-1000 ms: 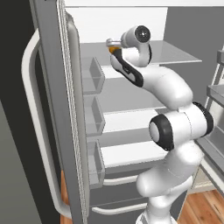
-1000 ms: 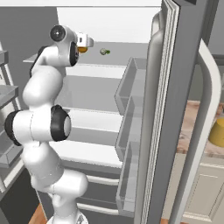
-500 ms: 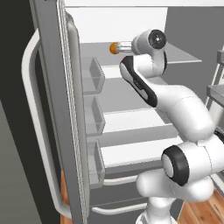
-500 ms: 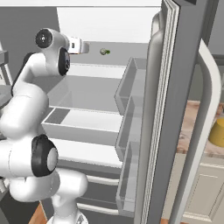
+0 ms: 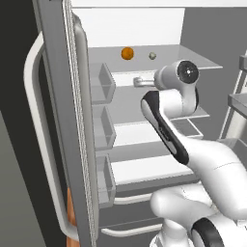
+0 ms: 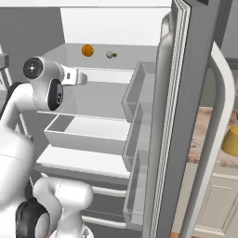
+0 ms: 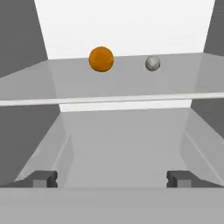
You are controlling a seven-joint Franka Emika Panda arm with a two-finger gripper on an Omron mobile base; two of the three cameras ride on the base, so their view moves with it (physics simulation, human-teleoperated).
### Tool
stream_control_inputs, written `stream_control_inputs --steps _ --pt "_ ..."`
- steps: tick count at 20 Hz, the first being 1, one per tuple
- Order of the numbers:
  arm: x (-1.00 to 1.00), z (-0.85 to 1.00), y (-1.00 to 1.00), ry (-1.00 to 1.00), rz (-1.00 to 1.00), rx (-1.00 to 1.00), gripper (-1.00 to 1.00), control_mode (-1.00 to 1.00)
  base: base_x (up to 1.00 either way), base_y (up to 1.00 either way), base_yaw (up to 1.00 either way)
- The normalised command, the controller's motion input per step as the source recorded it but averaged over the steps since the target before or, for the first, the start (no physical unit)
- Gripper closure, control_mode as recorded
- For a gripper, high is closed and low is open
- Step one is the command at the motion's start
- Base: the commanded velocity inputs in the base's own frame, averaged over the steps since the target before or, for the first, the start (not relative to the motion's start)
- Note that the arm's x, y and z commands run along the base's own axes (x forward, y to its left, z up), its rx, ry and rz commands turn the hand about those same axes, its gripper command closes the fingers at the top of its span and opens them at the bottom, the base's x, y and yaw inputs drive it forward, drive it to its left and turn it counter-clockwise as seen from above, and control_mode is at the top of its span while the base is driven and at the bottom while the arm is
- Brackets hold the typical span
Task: Move the orange and radish from the second highest shelf to the top shelf to make space. Then, place the pitcher from the counter on the cleared second highest shelf.
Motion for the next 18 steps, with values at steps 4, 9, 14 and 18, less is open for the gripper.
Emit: stream_control_inputs --steps 4,9,14,18 --pt "-1.0 -0.87 0.0 0.18 0.08 0.0 -1.0 -1.0 0.0 0.0 0.0" --pt "-1.0 -0.8 -0.01 0.2 0.08 0.0 -1.0 -1.0 0.0 0.0 0.0" --pt "-0.67 -0.31 -0.17 0.06 0.03 0.0 -1.0 -1.0 0.0 0.0 0.0" --pt "-0.06 0.0 -0.31 0.0 -0.12 0.0 -1.0 -1.0 0.0 0.0 0.0"
